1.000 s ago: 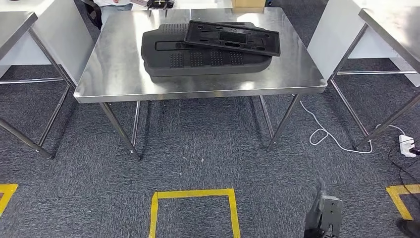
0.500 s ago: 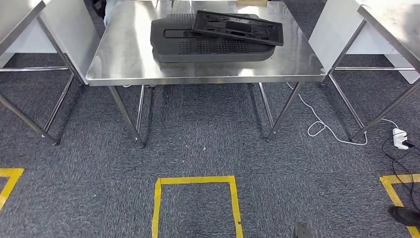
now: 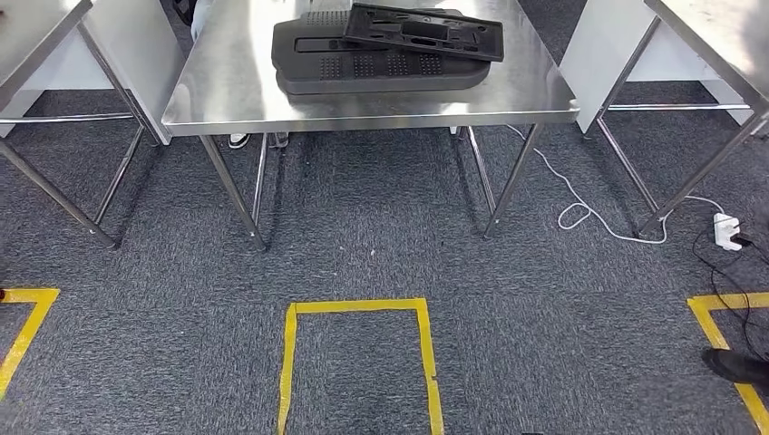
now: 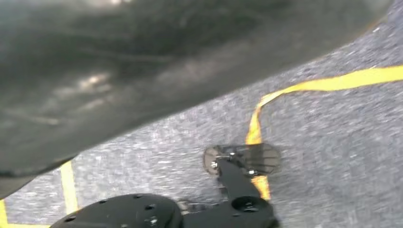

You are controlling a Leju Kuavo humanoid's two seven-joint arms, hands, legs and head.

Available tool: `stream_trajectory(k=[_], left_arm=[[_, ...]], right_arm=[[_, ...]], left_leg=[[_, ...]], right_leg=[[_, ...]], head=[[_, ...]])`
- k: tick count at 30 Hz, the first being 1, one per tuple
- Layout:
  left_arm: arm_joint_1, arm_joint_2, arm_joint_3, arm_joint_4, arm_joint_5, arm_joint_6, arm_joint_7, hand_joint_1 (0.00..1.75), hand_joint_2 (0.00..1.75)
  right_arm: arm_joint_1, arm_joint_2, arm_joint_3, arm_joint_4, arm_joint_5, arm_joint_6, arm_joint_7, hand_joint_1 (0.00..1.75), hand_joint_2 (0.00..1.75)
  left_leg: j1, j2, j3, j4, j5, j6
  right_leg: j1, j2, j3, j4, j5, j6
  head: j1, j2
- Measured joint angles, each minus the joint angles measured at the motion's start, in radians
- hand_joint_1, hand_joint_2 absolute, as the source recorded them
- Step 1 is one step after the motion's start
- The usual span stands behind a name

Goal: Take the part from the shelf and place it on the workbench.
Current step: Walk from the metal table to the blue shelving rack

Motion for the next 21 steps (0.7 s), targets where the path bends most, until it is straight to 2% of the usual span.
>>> stream_trajectory(k=[1,3,4,5,6,7,9,10,11,13,15,17,19,20,21], left_arm=[[0.001,0.0,0.0,0.0,0.001,0.001,0.0,0.0,0.0],[0.002,0.0,0.0,0.0,0.001,0.002,0.001,0.0,0.0],[0.002,0.0,0.0,0.0,0.001,0.003,0.001,0.0,0.0],[0.002,0.0,0.0,0.0,0.001,0.005,0.001,0.0,0.0],[0.002,0.0,0.0,0.0,0.001,0.006,0.001,0.0,0.0],[0.001,0.0,0.0,0.0,0.001,0.008,0.001,0.0,0.0],[0.0,0.0,0.0,0.0,0.001,0.012,0.0,0.0,0.0],[0.0,0.0,0.0,0.0,0.001,0.014,0.0,0.0,0.0],[-0.001,-0.001,0.0,0.0,0.001,0.015,0.0,0.0,0.0],[-0.001,-0.001,0.0,0.0,0.001,0.017,0.0,0.0,0.0],[-0.001,-0.001,0.0,0.0,0.001,0.018,0.002,0.0,0.0],[-0.001,0.0,0.0,0.0,0.001,0.019,0.003,0.0,0.0],[-0.001,0.0,0.0,0.0,0.001,0.019,0.004,0.0,0.0],[0.0,0.0,0.0,0.0,0.001,0.019,0.004,0.0,0.0],[0.0,0.0,0.0,0.0,0.001,0.019,0.005,0.0,0.0]], right_arm=[[0.0,0.001,0.011,0.005,0.026,-0.007,0.022,0.0,0.0],[0.0,0.003,0.041,0.014,0.075,-0.012,0.069,0.0,0.0],[0.001,0.004,0.056,0.019,0.092,-0.007,0.092,0.0,0.0],[0.001,0.005,0.068,0.023,0.101,0.002,0.112,0.0,0.0],[0.001,0.006,0.079,0.026,0.105,0.016,0.13,0.0,0.0],[0.001,0.007,0.087,0.029,0.109,0.033,0.146,0.0,0.0],[0.001,0.011,0.103,0.033,0.119,0.059,0.168,0.0,0.0],[0.001,0.013,0.11,0.034,0.125,0.068,0.173,0.0,0.0],[0.001,0.014,0.117,0.035,0.13,0.074,0.175,0.0,0.0],[0.001,0.017,0.13,0.037,0.139,0.08,0.175,0.0,0.0],[0.004,0.019,0.141,0.038,0.146,0.082,0.17,0.0,0.0],[0.004,0.021,0.149,0.04,0.152,0.083,0.163,0.0,0.0],[0.004,0.021,0.156,0.04,0.154,0.082,0.158,0.0,0.0],[0.005,0.021,0.159,0.04,0.155,0.082,0.157,0.0,0.0],[0.005,0.022,0.16,0.04,0.155,0.082,0.156,0.0,0.0]], left_leg=[[0.0,-0.001,-0.014,0.048,-0.051,-0.002],[-0.001,-0.001,-0.044,0.19,-0.155,-0.007],[0.0,-0.001,-0.049,0.247,-0.177,-0.009],[0.002,-0.001,-0.042,0.279,-0.181,-0.012],[0.005,-0.001,-0.013,0.266,-0.165,-0.015],[0.008,-0.001,0.034,0.217,-0.142,-0.018],[0.013,-0.003,0.143,0.066,-0.124,-0.023],[0.012,-0.005,0.176,0.013,-0.127,-0.023],[0.01,-0.006,0.192,-0.017,-0.136,-0.021],[0.006,-0.007,0.186,-0.022,-0.134,-0.006],[0.005,-0.005,0.176,-0.026,-0.124,0.015],[0.005,-0.003,0.161,-0.027,-0.112,0.033],[0.002,-0.001,0.145,-0.027,-0.103,0.043],[0.001,0.0,0.14,-0.027,-0.099,0.045],[0.001,0.0,0.136,-0.027,-0.095,0.044]], right_leg=[[-0.004,-0.001,-0.008,-0.002,0.012,-0.008],[0.0,-0.002,-0.027,0.0,0.032,-0.015],[0.001,-0.003,-0.038,0.001,0.041,-0.014],[0.001,-0.003,-0.049,0.004,0.048,-0.012],[0.001,-0.004,-0.059,0.007,0.053,-0.01],[-0.001,-0.004,-0.068,0.012,0.056,-0.008],[-0.002,-0.003,-0.084,0.028,0.059,-0.002],[0.0,-0.003,-0.091,0.035,0.06,0.002],[0.002,-0.002,-0.098,0.041,0.063,0.008],[0.004,-0.001,-0.105,0.044,0.071,0.021],[0.001,0.0,-0.124,0.065,0.058,0.027],[-0.001,0.0,-0.175,0.163,0.005,0.024],[-0.001,0.0,-0.232,0.303,-0.054,0.023],[-0.001,0.0,-0.243,0.339,-0.066,0.026],[-0.001,0.0,-0.23,0.332,-0.062,0.033]], head=[[-0.004,0.0],[-0.008,0.0],[-0.008,0.0],[-0.008,0.0],[-0.008,0.0],[-0.008,0.0],[-0.009,0.0],[-0.01,0.0],[-0.01,0.0],[-0.009,0.0],[-0.007,0.0],[-0.002,0.0],[0.0,0.0],[0.0,0.0],[0.0,0.0]])
